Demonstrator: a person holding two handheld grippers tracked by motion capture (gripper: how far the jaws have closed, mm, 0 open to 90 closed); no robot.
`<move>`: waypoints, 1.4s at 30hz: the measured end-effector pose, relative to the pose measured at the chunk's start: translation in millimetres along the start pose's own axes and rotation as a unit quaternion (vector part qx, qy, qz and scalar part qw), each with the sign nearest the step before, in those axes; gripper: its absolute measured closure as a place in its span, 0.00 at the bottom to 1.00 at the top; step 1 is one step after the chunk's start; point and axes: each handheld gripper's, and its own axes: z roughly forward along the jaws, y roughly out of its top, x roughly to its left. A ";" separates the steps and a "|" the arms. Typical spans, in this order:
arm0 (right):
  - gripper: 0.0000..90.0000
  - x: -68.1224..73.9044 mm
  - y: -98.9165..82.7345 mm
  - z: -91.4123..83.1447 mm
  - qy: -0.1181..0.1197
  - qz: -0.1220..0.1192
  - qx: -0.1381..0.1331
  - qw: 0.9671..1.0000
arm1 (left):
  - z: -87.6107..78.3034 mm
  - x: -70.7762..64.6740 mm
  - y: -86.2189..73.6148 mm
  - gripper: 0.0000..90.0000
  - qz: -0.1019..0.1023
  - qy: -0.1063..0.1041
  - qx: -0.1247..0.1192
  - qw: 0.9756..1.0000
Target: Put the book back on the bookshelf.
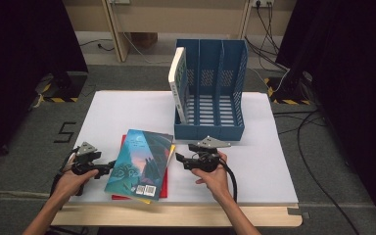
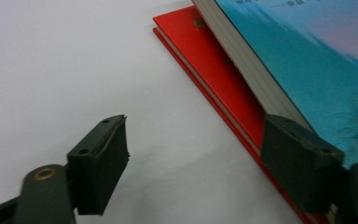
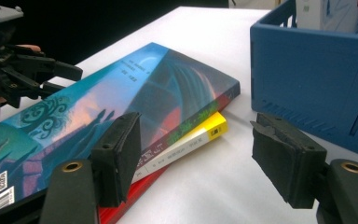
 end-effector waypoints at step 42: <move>0.28 24.9 -21.6 37.2 0.058 0.041 0.073 0.995 | 2.1 -18.7 0.0 0.39 0.040 -0.004 0.015 0.999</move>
